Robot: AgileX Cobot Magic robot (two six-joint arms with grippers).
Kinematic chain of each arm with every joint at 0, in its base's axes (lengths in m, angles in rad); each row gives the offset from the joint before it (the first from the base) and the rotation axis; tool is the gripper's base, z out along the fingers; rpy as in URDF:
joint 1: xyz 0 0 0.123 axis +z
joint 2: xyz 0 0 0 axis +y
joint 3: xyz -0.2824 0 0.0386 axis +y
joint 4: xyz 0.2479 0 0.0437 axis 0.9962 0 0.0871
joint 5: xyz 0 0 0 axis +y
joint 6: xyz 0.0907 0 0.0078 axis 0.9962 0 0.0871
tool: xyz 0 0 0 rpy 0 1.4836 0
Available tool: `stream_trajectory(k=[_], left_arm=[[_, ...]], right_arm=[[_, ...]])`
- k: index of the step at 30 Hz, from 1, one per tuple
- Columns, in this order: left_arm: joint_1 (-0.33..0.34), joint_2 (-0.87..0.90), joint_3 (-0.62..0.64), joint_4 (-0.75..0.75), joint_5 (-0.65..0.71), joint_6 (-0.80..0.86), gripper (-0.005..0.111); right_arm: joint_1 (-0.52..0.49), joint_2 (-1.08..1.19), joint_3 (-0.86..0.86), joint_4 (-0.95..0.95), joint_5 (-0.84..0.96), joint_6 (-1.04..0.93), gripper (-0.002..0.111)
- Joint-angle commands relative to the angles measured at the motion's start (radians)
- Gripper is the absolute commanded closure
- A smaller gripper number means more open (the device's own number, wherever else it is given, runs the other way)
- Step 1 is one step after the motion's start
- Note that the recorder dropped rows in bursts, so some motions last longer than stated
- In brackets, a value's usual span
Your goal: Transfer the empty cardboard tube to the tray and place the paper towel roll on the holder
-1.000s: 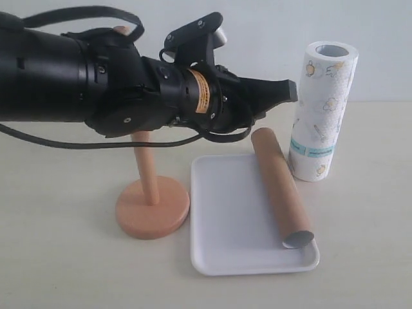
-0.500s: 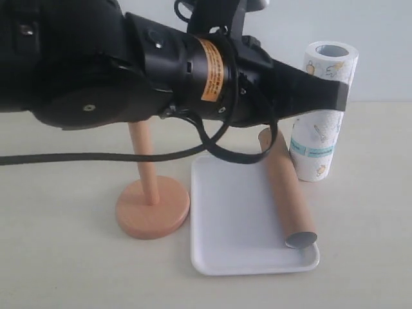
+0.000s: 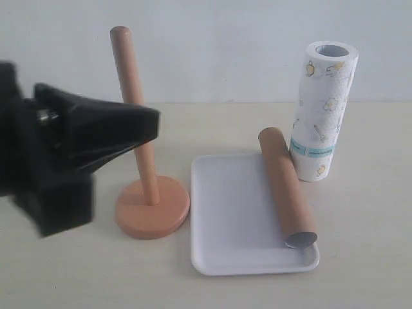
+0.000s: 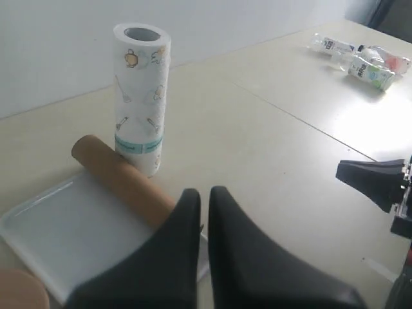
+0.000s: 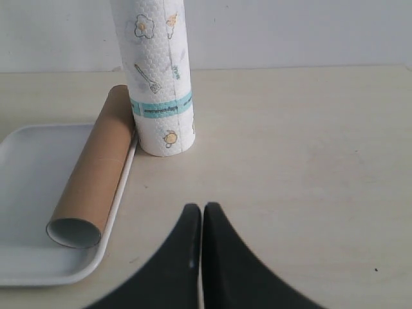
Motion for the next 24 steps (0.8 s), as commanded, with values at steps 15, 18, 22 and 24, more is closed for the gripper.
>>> stream_trajectory(k=[15, 18, 22, 24], left_arm=[[-0.004, -0.633, 0.158, 0.016, 0.016, 0.004, 0.103], [-0.004, -0.662, 0.158, 0.016, 0.016, 0.004, 0.103], [0.006, -0.709, 0.163, 0.12, 0.023, 0.045, 0.103], [0.042, -0.73, 0.184, 0.194, 0.018, 0.053, 0.103]], right_arm=[[0.003, -0.005, 0.0, 0.002, -0.007, 0.0, 0.108], [0.003, -0.005, 0.0, 0.002, -0.007, 0.0, 0.108], [0.003, -0.005, 0.0, 0.002, -0.007, 0.0, 0.108], [0.003, -0.005, 0.0, 0.002, -0.007, 0.0, 0.108]])
